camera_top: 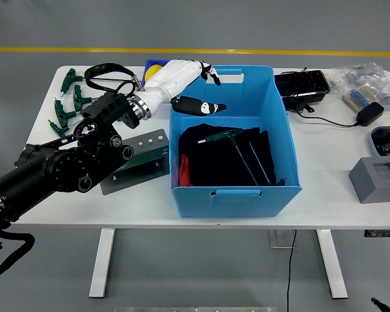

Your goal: Lift tool from toolbox,place it in box,lift tool from toolbox,place it in box

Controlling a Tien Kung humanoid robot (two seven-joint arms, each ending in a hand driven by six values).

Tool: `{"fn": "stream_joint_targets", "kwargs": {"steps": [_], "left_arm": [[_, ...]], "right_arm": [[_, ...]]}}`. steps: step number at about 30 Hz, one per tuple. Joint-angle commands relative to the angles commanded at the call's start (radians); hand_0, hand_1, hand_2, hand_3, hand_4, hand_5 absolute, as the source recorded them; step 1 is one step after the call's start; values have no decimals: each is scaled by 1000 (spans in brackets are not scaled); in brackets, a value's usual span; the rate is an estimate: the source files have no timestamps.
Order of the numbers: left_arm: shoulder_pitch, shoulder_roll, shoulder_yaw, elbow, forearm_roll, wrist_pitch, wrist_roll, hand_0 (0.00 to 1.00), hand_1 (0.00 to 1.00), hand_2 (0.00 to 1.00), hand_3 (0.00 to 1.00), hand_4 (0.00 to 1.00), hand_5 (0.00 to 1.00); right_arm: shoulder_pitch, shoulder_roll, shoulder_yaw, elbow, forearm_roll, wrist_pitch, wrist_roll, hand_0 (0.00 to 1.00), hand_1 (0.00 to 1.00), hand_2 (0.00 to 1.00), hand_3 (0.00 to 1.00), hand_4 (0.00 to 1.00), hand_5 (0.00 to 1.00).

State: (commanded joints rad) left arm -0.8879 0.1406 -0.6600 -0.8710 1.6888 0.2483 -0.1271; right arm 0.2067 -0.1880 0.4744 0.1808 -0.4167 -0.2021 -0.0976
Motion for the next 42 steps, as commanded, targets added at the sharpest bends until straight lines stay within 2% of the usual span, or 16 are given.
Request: {"fn": "stream_joint_targets", "kwargs": {"steps": [3,7,12,17,19,20,25,26,31,32,35,42], "left_arm": [[49,20,-95,-9,-56,-46,63,616,636,689,622,910,625],[135,40,-230,-30,-196,-64,108,616,636,689,622,910,625],[234,55,-358,-74,-392,-86,115,608,639,691,644,914,646],[326,56,-462,-140,-515,-96,80,608,664,706,666,913,664],[358,51,-494,-162,-560,-100,67,608,664,706,666,913,664],[373,48,-508,-173,-581,-103,62,558,637,701,677,911,698],[467,21,-593,-243,-673,-137,51,558,637,701,677,911,698],[488,15,-610,-257,-689,-146,51,554,625,706,676,915,762],[567,-33,-719,-283,-748,-199,41,554,625,706,676,915,762],[582,-45,-744,-286,-755,-211,37,588,630,707,676,938,862],[611,-63,-799,-296,-750,-232,34,588,630,707,676,938,862],[661,-84,-919,-304,-677,-251,86,608,627,706,673,934,844]], "right_arm": [[-2,1,1,0,-2,1,0,617,588,665,570,825,686],[-4,2,-1,-1,3,1,1,617,588,665,570,825,686],[-2,3,0,-1,5,0,3,617,588,665,569,825,685],[-1,5,1,-1,6,0,3,616,590,666,568,823,684],[-3,6,2,-1,4,1,2,616,590,666,568,823,684],[-4,7,4,-1,1,1,1,615,590,667,567,822,683],[-9,10,11,-1,-8,2,-1,615,590,667,567,822,683],[-11,11,14,-1,-11,2,-2,617,591,671,567,821,683],[-16,13,18,-1,-18,3,-3,617,591,671,567,821,683],[-17,14,21,-1,-22,3,-4,615,590,671,567,820,682],[-19,15,21,-1,-28,5,-5,615,590,671,567,820,682],[-23,18,31,-1,-42,6,-9,615,590,672,566,820,683]]}}
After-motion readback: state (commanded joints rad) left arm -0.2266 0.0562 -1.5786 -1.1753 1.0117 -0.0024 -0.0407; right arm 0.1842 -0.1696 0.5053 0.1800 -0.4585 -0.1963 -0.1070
